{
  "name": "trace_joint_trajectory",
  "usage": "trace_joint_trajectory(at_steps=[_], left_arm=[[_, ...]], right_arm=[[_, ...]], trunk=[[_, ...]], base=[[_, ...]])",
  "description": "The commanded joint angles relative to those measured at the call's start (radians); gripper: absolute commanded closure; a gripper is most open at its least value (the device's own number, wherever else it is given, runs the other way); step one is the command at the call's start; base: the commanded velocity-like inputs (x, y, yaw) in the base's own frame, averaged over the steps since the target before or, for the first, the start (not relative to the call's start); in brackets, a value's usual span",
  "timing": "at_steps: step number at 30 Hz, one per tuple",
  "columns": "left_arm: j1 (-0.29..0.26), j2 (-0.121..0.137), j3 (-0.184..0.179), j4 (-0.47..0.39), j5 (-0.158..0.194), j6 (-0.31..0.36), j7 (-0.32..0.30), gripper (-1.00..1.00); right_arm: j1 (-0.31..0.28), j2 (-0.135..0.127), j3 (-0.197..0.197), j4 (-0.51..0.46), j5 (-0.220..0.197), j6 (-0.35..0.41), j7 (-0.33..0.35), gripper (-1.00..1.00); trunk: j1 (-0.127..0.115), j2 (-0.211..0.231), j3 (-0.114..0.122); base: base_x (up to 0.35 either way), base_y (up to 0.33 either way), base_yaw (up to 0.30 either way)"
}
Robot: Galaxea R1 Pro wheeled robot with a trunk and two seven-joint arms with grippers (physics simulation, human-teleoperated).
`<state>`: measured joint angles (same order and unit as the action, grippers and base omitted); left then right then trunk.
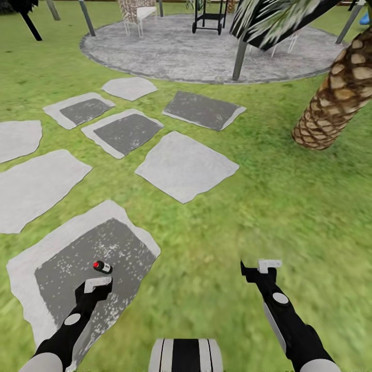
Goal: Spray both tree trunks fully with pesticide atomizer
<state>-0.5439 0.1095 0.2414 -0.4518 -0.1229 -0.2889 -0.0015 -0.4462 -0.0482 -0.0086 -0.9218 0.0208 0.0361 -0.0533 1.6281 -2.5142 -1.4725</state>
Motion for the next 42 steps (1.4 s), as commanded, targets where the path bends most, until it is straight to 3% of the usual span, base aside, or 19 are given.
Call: trace_joint_trajectory(at_steps=[1, 6, 11, 16, 42], left_arm=[[-0.001, -0.001, 0.006, 0.001, -0.011, -0.004, 0.000, -1.00], [-0.001, -0.001, 0.010, 0.001, -0.011, -0.007, 0.006, -1.00], [-0.001, -0.001, 0.057, 0.001, -0.011, -0.017, 0.006, -1.00], [-0.001, -0.002, 0.073, 0.008, -0.012, -0.021, 0.001, -1.00], [-0.001, -0.004, 0.072, 0.017, -0.012, -0.021, -0.007, -1.00]], right_arm=[[0.000, 0.000, 0.001, -0.001, 0.002, 0.004, -0.003, -1.00], [0.000, 0.000, 0.001, -0.001, 0.002, 0.004, -0.003, -1.00], [0.000, 0.000, 0.003, -0.002, 0.002, 0.004, -0.003, -1.00], [0.000, 0.000, 0.005, 0.000, 0.004, 0.004, -0.003, -1.00], [0.000, 0.000, 0.004, -0.002, 0.004, 0.004, -0.002, -1.00]], trunk=[[0.000, 0.000, -0.006], [0.002, -0.002, -0.033], [0.005, -0.003, -0.054], [0.005, -0.003, -0.054], [0.005, -0.003, -0.054]], base=[[0.000, 0.000, 0.000], [0.000, 0.000, 0.000], [0.000, 0.000, 0.000], [0.000, 0.000, 0.000], [0.049, 0.004, 0.000]])
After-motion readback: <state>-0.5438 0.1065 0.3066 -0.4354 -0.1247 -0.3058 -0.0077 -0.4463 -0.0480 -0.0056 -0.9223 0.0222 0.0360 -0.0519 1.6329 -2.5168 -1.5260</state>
